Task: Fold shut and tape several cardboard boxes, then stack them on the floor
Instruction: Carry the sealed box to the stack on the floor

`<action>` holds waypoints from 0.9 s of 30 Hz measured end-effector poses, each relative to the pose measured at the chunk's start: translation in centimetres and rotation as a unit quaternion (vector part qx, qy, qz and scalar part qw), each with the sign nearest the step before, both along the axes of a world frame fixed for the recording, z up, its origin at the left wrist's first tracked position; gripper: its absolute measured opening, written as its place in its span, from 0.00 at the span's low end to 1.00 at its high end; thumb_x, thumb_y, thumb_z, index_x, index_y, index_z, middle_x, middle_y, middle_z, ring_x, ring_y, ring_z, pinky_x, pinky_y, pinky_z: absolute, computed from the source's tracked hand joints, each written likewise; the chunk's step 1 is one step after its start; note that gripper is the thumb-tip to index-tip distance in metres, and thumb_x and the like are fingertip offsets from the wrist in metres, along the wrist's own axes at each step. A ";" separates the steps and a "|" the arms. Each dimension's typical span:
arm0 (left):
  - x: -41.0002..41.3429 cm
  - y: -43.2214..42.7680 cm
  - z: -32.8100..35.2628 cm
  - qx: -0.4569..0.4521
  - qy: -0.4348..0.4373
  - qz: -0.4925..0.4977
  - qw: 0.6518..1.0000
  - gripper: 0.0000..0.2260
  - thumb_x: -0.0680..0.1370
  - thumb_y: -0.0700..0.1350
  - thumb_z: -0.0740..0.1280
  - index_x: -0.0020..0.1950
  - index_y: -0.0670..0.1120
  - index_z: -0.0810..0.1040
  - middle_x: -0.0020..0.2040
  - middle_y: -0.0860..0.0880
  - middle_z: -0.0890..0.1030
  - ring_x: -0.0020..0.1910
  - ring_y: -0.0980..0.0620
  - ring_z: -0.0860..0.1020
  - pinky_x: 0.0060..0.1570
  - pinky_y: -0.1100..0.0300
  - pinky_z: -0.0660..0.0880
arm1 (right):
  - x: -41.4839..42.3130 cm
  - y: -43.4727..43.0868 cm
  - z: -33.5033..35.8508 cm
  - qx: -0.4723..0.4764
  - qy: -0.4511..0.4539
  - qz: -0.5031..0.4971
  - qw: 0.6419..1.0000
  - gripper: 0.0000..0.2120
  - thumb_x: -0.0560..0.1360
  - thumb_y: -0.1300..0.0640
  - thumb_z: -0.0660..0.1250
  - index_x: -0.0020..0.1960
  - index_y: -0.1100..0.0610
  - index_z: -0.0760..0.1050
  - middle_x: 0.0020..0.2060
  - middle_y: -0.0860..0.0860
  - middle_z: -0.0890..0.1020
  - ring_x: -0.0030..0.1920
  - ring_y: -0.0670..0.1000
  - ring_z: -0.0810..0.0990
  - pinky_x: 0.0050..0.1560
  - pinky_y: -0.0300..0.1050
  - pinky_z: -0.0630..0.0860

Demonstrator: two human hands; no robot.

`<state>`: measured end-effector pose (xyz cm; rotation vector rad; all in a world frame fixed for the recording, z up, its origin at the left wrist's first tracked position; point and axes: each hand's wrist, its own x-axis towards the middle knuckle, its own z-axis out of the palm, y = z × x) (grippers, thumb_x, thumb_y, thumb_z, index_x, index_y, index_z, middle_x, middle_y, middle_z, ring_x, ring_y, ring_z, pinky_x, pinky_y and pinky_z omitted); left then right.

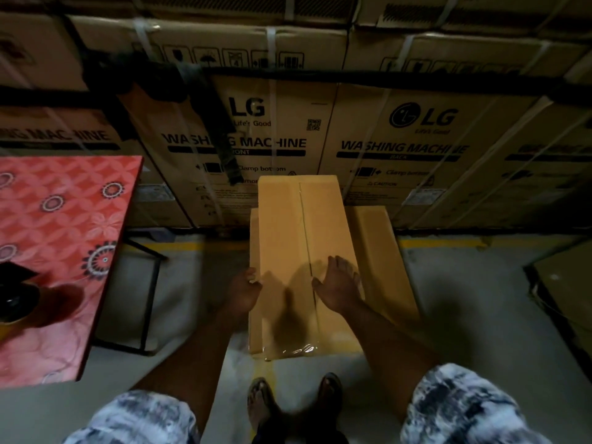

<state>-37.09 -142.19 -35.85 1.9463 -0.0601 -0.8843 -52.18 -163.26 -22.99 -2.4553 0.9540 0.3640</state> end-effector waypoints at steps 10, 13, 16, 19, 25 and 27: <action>-7.0 6.4 12.3 0.098 -0.146 -0.060 0.983 0.19 0.80 0.40 0.69 0.71 0.42 0.74 0.67 0.44 0.79 0.67 0.45 0.77 0.64 0.56 0.71 | -1.5 9.9 4.7 -0.031 -0.057 0.088 0.994 0.30 0.80 0.39 0.61 0.75 0.56 0.63 0.73 0.55 0.68 0.72 0.58 0.66 0.71 0.61 0.62; -8.5 8.8 12.9 0.094 -0.153 -0.045 0.983 0.19 0.80 0.41 0.70 0.71 0.42 0.74 0.68 0.43 0.78 0.67 0.45 0.77 0.67 0.53 0.72 | -2.3 12.3 5.7 -0.023 -0.075 0.100 0.992 0.30 0.81 0.40 0.61 0.75 0.56 0.63 0.73 0.55 0.69 0.72 0.57 0.66 0.71 0.60 0.62; -10.5 11.0 13.5 0.100 -0.165 -0.045 0.980 0.20 0.79 0.42 0.70 0.70 0.43 0.75 0.68 0.44 0.78 0.65 0.45 0.78 0.66 0.52 0.74 | -4.1 14.7 6.1 -0.011 -0.080 0.108 0.991 0.31 0.81 0.40 0.60 0.76 0.57 0.62 0.74 0.55 0.68 0.73 0.58 0.65 0.72 0.60 0.61; -12.7 12.8 13.9 0.105 -0.189 -0.057 0.975 0.19 0.79 0.42 0.70 0.70 0.44 0.76 0.67 0.44 0.79 0.65 0.45 0.78 0.66 0.51 0.74 | -6.0 17.1 5.8 -0.008 -0.084 0.108 0.991 0.31 0.81 0.40 0.60 0.76 0.57 0.62 0.74 0.56 0.68 0.73 0.58 0.65 0.71 0.59 0.62; -17.4 16.8 15.3 0.102 -0.214 -0.058 0.970 0.18 0.79 0.41 0.69 0.69 0.42 0.75 0.66 0.42 0.79 0.65 0.44 0.77 0.64 0.53 0.73 | -9.5 22.5 5.4 0.002 -0.083 0.114 0.990 0.29 0.81 0.40 0.60 0.75 0.56 0.63 0.73 0.56 0.69 0.72 0.58 0.66 0.71 0.59 0.63; -18.1 18.4 15.5 0.102 -0.220 -0.051 0.969 0.18 0.79 0.41 0.69 0.69 0.42 0.76 0.66 0.42 0.79 0.64 0.44 0.78 0.63 0.55 0.73 | -9.9 24.0 5.3 0.002 -0.079 0.121 0.990 0.30 0.81 0.39 0.60 0.76 0.56 0.63 0.73 0.56 0.69 0.73 0.58 0.66 0.71 0.60 0.63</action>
